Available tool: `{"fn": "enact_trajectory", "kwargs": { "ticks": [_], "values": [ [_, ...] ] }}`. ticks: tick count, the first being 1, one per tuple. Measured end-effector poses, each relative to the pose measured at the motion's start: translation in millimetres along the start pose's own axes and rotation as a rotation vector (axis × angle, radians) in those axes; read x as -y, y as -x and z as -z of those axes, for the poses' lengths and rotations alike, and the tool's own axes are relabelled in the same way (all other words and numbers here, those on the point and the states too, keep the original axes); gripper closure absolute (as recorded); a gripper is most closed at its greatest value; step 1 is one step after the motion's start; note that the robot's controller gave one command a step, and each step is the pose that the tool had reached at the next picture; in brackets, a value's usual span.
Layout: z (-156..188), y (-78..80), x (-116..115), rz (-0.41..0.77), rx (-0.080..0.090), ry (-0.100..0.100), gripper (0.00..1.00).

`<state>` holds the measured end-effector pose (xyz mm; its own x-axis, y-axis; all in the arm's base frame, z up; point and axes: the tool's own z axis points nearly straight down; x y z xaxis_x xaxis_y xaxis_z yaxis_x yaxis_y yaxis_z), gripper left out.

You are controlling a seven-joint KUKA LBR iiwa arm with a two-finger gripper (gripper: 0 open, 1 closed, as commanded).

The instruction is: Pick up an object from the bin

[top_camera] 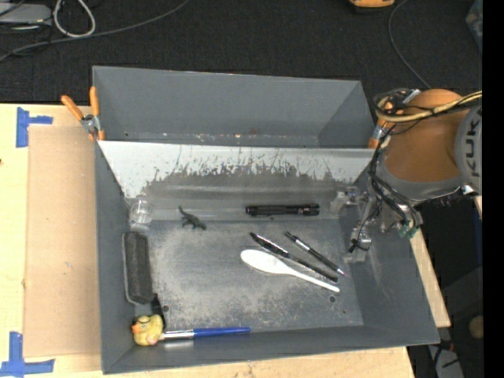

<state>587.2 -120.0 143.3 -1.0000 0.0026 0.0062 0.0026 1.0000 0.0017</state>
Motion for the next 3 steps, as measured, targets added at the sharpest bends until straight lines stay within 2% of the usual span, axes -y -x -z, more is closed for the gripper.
{"fn": "enact_trajectory", "kwargs": {
  "ticks": [1,2,3],
  "values": [
    [2,1.5,-1,0.003,0.005,-0.001,0.0],
    [-77,-41.1,-51,0.011,-0.002,0.002,0.0],
    [-22,-45.2,-60,0.041,0.016,-0.003,0.0]
  ]
}}
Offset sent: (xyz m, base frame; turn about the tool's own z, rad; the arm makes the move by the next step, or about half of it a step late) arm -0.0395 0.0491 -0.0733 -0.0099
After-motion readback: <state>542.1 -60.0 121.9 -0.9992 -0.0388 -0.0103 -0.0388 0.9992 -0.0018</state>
